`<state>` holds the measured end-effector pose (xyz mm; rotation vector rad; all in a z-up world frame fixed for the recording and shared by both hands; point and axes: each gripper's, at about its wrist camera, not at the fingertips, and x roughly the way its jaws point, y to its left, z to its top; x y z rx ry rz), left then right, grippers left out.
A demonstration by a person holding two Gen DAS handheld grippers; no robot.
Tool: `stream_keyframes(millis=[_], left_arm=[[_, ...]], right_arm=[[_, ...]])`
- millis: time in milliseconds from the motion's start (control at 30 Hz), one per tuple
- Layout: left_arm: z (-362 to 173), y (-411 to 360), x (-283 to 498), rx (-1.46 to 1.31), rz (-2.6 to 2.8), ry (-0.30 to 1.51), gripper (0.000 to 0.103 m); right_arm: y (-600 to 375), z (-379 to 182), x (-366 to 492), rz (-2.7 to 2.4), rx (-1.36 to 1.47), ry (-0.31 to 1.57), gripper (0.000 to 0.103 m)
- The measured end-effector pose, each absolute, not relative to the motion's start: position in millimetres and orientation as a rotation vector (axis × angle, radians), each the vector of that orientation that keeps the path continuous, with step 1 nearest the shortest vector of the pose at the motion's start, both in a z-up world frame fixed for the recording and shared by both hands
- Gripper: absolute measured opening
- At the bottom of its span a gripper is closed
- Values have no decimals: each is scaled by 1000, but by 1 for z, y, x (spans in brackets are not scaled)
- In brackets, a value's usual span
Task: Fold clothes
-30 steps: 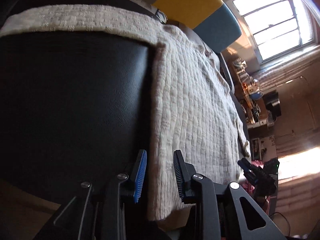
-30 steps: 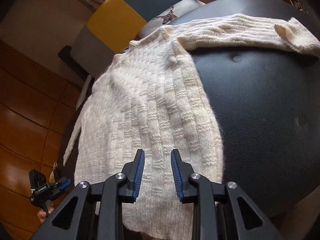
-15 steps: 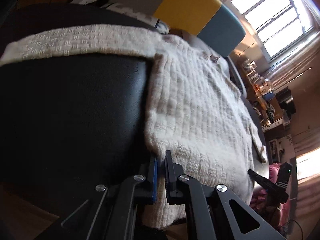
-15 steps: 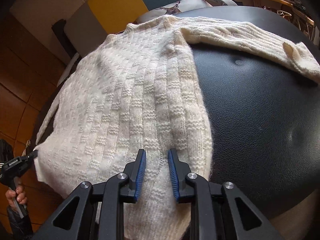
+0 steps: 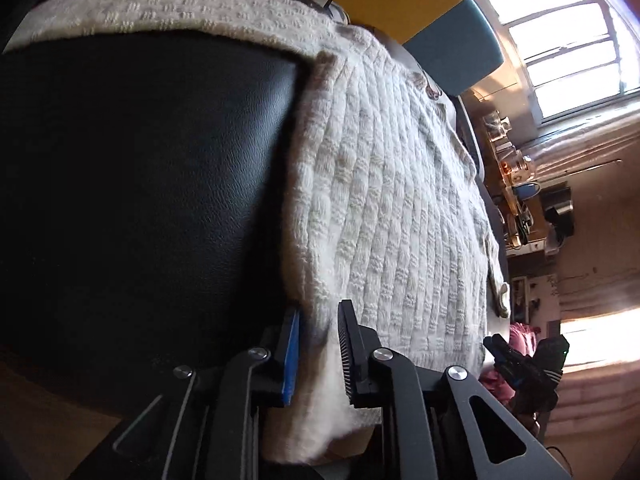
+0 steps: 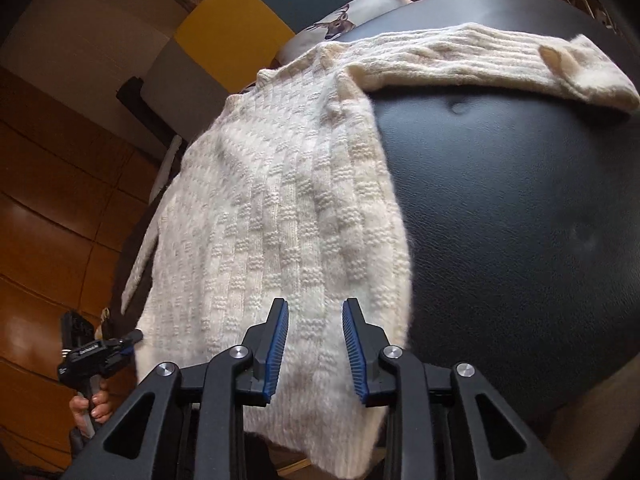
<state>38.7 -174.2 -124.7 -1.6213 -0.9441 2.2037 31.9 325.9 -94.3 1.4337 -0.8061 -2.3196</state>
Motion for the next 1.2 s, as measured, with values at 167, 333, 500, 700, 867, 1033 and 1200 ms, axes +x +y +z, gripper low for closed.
stream_keyframes(millis=[167,333,500,700,867,1033,1200], left_arm=[[-125,-165,37,-1605,2223,-914,34],[-124,-162,31,-1628,2270,-831,39],[-123,-160,28,-1632,2298,-812,9],[-73,-164,22,-1416,2232,-987,7],[-37,-166,18,-1330,2176,-1013,6],[-86,-175,21,-1526,2171,-1019,6],[-114,-193,26,-1612,2162,-1098,7]], right_arm=[[372,-111,61,-2236,1392,-1057,33],[372,-137,48,-2046,1312,-1219,37],[351,-145,29,-1971,1331,-1179,23],[331,-65,26,-2243,1252,-863,6],[326,27,35,-2449,1089,-578,5],[358,-42,33,-2321,1341,-800,25],[373,-99,39,-2245,1409,-950,27]])
